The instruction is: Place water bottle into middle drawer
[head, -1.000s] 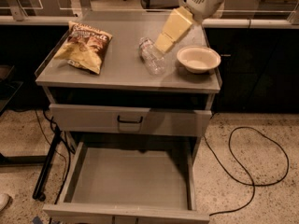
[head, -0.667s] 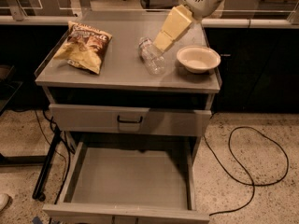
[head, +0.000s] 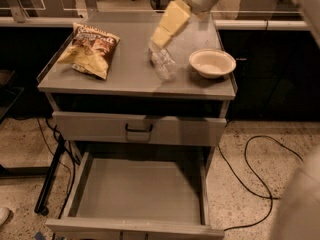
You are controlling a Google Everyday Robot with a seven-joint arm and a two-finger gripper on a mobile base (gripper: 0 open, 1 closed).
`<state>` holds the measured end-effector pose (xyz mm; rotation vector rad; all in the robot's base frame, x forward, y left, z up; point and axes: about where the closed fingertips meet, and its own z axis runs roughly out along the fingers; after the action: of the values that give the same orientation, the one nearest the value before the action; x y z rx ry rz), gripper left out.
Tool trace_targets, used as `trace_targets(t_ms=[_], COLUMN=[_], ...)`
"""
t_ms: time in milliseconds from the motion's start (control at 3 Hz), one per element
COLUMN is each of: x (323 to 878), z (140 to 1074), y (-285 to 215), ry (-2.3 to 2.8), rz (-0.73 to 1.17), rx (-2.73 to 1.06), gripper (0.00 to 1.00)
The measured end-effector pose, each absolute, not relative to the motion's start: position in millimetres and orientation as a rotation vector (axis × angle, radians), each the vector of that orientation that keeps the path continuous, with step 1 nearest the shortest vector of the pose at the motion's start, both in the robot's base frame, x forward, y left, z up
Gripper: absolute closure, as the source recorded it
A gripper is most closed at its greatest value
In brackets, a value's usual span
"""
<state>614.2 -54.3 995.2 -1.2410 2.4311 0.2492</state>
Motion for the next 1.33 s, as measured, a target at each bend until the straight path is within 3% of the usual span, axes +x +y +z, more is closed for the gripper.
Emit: trace_targets(t_ms=[1333], x=[725.8], z=[970.2], y=[24.1], ry=[2.433], rz=[0.228], rx=[-1.205], gripper=[0.00])
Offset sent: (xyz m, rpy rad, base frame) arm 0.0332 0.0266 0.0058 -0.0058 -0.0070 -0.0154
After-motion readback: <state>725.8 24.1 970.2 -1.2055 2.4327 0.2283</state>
